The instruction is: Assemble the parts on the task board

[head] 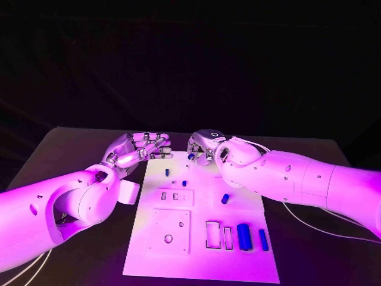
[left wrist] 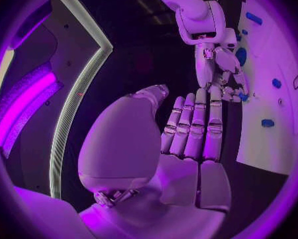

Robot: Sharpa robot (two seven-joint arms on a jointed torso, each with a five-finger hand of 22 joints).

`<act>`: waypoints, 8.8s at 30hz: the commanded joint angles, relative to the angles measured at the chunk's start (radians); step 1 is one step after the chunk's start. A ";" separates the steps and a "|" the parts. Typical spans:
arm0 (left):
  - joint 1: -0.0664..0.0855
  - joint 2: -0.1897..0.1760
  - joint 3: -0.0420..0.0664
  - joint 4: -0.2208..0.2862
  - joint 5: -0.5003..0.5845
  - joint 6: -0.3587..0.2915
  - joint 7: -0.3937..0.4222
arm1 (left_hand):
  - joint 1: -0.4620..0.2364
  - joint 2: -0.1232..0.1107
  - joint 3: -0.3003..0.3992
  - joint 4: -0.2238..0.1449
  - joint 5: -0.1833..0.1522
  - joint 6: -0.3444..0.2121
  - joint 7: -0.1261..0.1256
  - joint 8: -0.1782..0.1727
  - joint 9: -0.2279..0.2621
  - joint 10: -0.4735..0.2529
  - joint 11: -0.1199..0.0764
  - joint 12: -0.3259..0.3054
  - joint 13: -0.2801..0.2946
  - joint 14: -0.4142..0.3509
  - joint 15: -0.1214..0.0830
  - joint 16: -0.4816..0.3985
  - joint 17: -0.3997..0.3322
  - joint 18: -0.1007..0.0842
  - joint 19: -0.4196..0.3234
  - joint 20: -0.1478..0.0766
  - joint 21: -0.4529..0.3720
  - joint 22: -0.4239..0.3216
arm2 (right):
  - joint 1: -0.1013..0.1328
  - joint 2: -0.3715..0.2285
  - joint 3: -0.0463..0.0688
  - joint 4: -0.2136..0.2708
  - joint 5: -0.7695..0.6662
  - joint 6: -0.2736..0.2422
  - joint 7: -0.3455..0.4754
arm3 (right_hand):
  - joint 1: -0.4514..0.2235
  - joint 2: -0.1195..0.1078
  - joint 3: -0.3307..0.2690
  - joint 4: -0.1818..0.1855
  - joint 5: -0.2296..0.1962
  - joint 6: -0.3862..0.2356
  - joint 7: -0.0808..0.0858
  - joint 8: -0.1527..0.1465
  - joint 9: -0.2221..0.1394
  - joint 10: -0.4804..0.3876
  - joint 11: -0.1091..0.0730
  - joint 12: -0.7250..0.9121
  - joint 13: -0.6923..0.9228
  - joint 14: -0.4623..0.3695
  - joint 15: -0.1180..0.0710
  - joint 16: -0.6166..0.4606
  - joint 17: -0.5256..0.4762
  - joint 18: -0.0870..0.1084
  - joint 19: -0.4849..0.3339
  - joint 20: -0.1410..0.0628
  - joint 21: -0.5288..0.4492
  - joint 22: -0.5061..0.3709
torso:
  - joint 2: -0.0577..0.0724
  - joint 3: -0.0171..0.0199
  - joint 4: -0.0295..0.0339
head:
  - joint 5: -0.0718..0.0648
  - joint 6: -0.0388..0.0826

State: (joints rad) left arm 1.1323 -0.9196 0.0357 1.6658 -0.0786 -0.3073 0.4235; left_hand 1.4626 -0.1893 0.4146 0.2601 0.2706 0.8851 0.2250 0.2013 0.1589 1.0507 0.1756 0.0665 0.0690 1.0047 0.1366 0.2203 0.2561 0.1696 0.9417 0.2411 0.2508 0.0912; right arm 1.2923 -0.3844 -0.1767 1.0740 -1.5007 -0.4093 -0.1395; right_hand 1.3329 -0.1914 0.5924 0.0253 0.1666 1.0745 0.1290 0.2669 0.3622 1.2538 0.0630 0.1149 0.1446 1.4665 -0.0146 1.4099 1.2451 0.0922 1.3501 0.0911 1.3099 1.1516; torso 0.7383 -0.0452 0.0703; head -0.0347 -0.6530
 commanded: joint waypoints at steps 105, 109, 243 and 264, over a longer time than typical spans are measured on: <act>0.004 -0.009 0.001 -0.020 0.001 0.038 -0.005 | -0.001 -0.004 0.009 -0.002 -0.006 -0.007 0.012 -0.005 0.003 -0.004 0.006 -0.002 0.000 -0.012 0.002 -0.010 0.011 0.013 -0.009 0.003 -0.006 -0.004 | 0.000 -0.299 0.006 0.161 0.269 0.135 -0.028 | 0.112 0.034 -0.400 0.176 0.010 -0.220 0.036 0.005 0.079 0.109 0.020 1.307 1.186 0.093 0.026 0.147 0.277 -0.035 0.075 0.026 0.085 0.191 | -0.006 0.0117 -0.0226 | 0.005 -0.012; 0.004 -0.010 0.001 -0.020 0.001 0.038 -0.006 | -0.001 -0.004 0.009 -0.002 -0.006 -0.007 0.012 -0.005 0.003 -0.004 0.006 -0.002 0.000 -0.012 0.002 -0.010 0.011 0.013 -0.009 0.003 -0.006 -0.004 | -0.001 -0.301 0.006 0.160 0.254 0.138 -0.031 | 0.151 0.034 -0.310 0.159 0.012 -0.194 0.031 0.013 0.073 0.116 0.014 1.311 1.196 0.094 0.021 0.148 0.279 -0.036 0.079 0.022 0.091 0.202 | -0.006 0.0114 -0.0229 | 0.004 -0.013; 0.004 -0.002 0.001 -0.040 0.000 0.031 -0.008 | -0.004 -0.004 0.010 -0.003 -0.006 -0.007 0.012 -0.005 0.004 -0.005 0.006 -0.001 0.000 -0.015 0.003 -0.012 0.018 0.013 -0.011 0.004 -0.007 -0.006 | 0.002 -0.257 0.005 0.338 0.263 -0.092 0.022 | 0.023 0.014 -0.362 0.242 0.008 -0.213 0.041 -0.051 0.007 0.109 0.024 1.290 1.183 0.093 0.029 0.147 0.275 -0.037 0.087 0.029 0.080 0.229 | -0.010 0.0153 -0.0273 | 0.016 -0.007; 0.004 0.016 0.001 -0.059 0.001 0.039 -0.007 | -0.005 -0.004 0.011 -0.004 -0.006 -0.008 0.012 -0.005 0.005 -0.006 0.007 -0.002 0.000 -0.018 0.003 -0.014 0.021 0.013 -0.012 0.004 -0.008 -0.007 | 0.006 -0.519 0.003 0.332 0.402 0.051 0.225 | 0.100 -0.026 -0.325 0.199 0.061 -0.208 0.044 -0.055 -0.002 0.096 0.026 1.278 1.171 0.091 0.031 0.145 0.270 -0.036 0.080 0.030 0.068 0.224 | -0.014 0.0218 -0.0414 | -0.010 -0.010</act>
State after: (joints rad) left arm 1.1350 -0.9052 0.0356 1.6062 -0.0783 -0.2849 0.4081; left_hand 1.4626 -0.1893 0.4197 0.2551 0.2706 0.8850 0.2250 0.2013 0.1629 1.0491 0.1771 0.0665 0.0689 0.9951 0.1415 0.2126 0.2759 0.1693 0.9380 0.2447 0.2468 0.0855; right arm 1.3030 -0.9004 -0.1730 1.4109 -1.1127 -0.3862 0.0162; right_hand 1.4352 -0.2058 0.2682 0.2276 0.2229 0.8626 0.1737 0.2164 0.3614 1.3565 0.0903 1.3991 1.3075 1.4665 0.0214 1.5553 1.3077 0.0536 1.4355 0.1237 1.3805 1.3073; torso 0.7234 -0.0242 0.0281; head -0.0446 -0.6609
